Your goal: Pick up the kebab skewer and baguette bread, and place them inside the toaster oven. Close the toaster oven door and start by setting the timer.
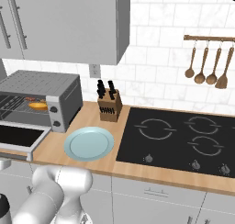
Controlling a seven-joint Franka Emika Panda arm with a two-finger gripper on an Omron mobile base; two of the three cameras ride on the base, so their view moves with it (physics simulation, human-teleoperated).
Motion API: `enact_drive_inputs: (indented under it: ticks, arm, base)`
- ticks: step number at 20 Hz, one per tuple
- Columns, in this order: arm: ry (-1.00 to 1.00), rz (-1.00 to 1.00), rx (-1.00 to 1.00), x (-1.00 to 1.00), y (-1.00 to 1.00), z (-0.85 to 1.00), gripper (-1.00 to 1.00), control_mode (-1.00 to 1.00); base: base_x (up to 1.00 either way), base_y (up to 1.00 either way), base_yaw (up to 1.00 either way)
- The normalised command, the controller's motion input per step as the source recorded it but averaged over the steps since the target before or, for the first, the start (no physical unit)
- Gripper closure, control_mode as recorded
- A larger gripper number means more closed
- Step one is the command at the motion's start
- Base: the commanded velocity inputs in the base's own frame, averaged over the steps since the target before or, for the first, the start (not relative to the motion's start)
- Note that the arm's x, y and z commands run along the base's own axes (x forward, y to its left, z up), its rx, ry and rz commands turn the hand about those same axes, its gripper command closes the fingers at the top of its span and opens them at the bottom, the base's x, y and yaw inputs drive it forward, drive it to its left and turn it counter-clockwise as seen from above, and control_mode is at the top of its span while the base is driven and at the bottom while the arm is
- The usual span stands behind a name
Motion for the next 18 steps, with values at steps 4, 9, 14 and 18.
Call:
enact_drive_inputs:
  ticks: [4,9,14,18]
  arm:
    - [0.0,0.0,0.0,0.13,0.0,0.0,-1.0,-1.0]
    - [0.0,0.0,0.0,0.12,0.0,0.07,-1.0,-1.0]
    - [0.0,0.0,0.0,0.1,0.0,0.32,-1.0,-1.0]
    - [0.0,0.0,0.01,0.15,0.0,0.44,-1.0,-1.0]
  base:
    - [0.0,0.0,0.0]
    - [0.0,0.0,0.0]
    - [0.0,0.0,0.0]
    - [0.0,0.0,0.0]
